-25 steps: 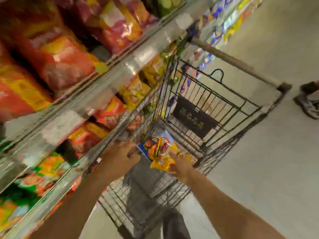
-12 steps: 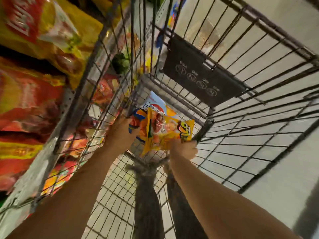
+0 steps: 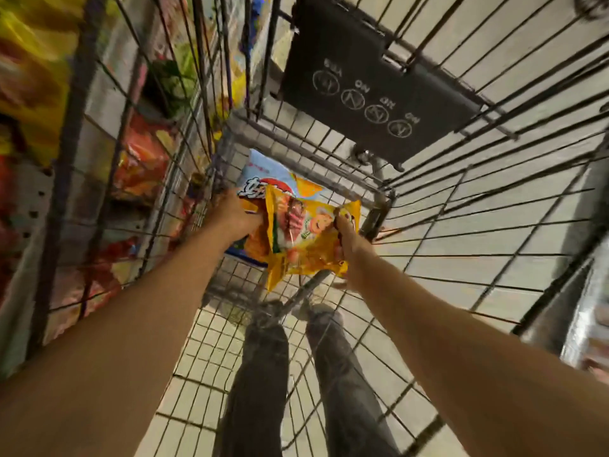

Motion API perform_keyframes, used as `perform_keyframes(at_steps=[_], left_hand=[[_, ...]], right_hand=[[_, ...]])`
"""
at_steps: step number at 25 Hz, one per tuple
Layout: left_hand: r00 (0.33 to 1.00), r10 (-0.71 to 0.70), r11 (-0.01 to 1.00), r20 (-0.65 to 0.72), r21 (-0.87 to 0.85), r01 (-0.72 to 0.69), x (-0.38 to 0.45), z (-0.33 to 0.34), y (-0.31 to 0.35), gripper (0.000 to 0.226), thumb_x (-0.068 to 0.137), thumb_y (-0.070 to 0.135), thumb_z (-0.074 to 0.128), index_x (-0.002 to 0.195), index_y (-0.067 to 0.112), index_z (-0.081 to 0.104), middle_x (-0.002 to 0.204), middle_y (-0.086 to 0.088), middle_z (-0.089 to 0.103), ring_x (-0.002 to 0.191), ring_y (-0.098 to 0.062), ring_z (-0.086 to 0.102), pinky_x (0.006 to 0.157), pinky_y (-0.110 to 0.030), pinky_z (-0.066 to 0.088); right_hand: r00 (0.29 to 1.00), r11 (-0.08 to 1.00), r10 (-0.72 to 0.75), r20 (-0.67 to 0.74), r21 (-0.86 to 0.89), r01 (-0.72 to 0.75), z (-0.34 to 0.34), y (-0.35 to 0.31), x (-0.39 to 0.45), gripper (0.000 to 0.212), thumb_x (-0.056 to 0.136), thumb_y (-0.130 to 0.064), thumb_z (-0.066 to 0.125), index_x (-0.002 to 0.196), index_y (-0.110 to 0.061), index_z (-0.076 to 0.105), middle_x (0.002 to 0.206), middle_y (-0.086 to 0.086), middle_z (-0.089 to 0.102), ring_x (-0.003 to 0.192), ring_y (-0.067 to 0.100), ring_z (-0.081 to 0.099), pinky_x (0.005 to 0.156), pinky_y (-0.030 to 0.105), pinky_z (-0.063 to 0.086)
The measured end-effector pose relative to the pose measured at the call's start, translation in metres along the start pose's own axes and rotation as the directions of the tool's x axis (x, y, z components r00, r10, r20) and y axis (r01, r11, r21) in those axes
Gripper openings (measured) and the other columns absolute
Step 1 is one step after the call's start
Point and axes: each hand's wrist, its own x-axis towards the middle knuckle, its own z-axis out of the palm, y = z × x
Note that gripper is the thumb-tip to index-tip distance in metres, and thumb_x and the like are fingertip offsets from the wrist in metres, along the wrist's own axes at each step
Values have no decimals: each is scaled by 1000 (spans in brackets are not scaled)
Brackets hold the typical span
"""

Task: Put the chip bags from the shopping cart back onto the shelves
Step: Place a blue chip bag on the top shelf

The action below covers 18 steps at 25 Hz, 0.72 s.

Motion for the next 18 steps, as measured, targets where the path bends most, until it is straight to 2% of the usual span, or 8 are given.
perform_keyframes(at_steps=[2,3,5,9,12,14,16,18], left_hand=[[997,-45,989,58,-139,52,7,5,-10,95,82,35,79,157,20,23,148,-14,49,132,-34,50,108,-46,45],[995,-73,977,72,-194,86,9,5,-13,98,80,44,78,157,23,22,150,-12,46,134,-33,48,110,-46,44],[993,-110,954,32,-276,114,17,7,-22,98,75,64,72,155,26,30,154,-10,42,137,-31,45,110,-40,39],[992,-52,997,-118,-55,45,22,14,-23,65,84,53,71,136,16,56,141,-15,44,129,-34,49,102,-35,41],[999,-37,977,-36,-213,29,17,17,-21,43,86,40,76,119,17,61,111,-3,62,90,-14,62,67,-17,52],[998,-9,937,58,-347,29,8,6,-24,37,85,32,79,115,21,62,94,8,66,77,-4,61,44,-10,46],[999,26,924,41,-382,-8,-7,-9,-28,41,84,26,81,120,18,63,98,7,70,86,-11,67,51,-11,49],[998,34,928,-53,-368,-51,-29,-24,-26,48,86,23,80,128,13,62,113,0,71,104,-20,67,72,-21,53]], right_hand=[[972,974,46,229,205,-95,8,20,-7,53,92,-72,50,97,-21,65,116,12,67,85,30,62,96,52,48],[953,957,57,299,257,-138,11,26,-4,55,91,-74,48,97,-22,65,110,11,68,88,31,62,105,55,43],[921,908,96,379,346,-237,19,32,6,59,91,-71,53,119,-21,67,122,13,69,111,35,64,113,57,38],[944,775,110,311,568,-277,32,45,16,40,94,-46,67,122,-18,70,129,13,70,116,35,67,93,53,53],[955,739,83,285,625,-251,30,53,17,43,93,-38,71,129,-16,68,126,13,72,118,35,67,105,60,47],[960,778,44,278,593,-207,24,54,10,44,92,-33,72,131,-13,65,127,15,71,118,37,66,105,62,47],[966,851,-26,257,512,-113,18,55,-2,47,89,-22,77,133,-12,62,126,17,70,115,39,67,101,62,51],[976,918,-114,184,396,33,10,48,-20,55,81,-15,85,131,-13,61,122,15,72,108,36,71,94,59,56]])
